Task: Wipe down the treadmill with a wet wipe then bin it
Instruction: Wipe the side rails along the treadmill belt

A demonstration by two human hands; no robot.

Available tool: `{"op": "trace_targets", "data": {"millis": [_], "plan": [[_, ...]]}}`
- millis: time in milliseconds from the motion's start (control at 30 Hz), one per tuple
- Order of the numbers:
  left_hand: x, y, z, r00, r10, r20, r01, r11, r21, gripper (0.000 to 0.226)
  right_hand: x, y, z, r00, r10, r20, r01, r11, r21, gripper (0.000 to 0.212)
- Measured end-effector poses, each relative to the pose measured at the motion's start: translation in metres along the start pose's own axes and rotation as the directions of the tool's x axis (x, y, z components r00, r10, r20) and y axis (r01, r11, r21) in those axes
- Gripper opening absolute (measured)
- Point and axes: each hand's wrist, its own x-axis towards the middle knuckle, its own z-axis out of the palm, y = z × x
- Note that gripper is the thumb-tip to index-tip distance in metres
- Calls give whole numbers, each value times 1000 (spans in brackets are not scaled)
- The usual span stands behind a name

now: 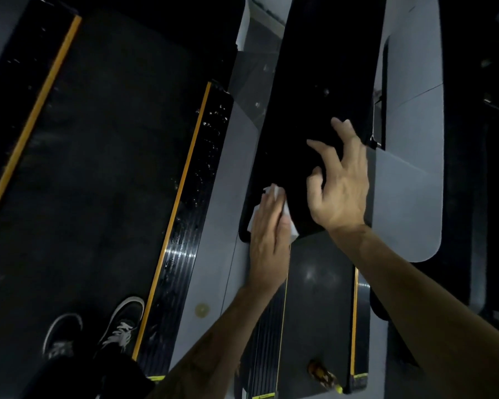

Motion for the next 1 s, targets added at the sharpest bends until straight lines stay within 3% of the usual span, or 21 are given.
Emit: {"op": "trace_targets", "data": {"millis": [167, 433, 667, 1000], "plan": [[-11, 1, 2, 997, -70, -33, 69, 998, -13, 51, 0, 2, 1, 1000, -20, -9, 21, 1000, 9, 40], [13, 12, 8, 999, 41, 6, -41, 999, 0, 50, 2, 3, 2, 999, -4, -34, 4, 1000, 23, 39], [-3, 7, 7, 998, -53, -27, 53, 999, -11, 50, 1, 4, 4, 999, -7, -45, 9, 998, 60, 33], [19, 5, 6, 1000, 22, 1, -22, 998, 50, 48, 0, 6, 3, 998, -35, -53, 38, 998, 58, 24]]}}
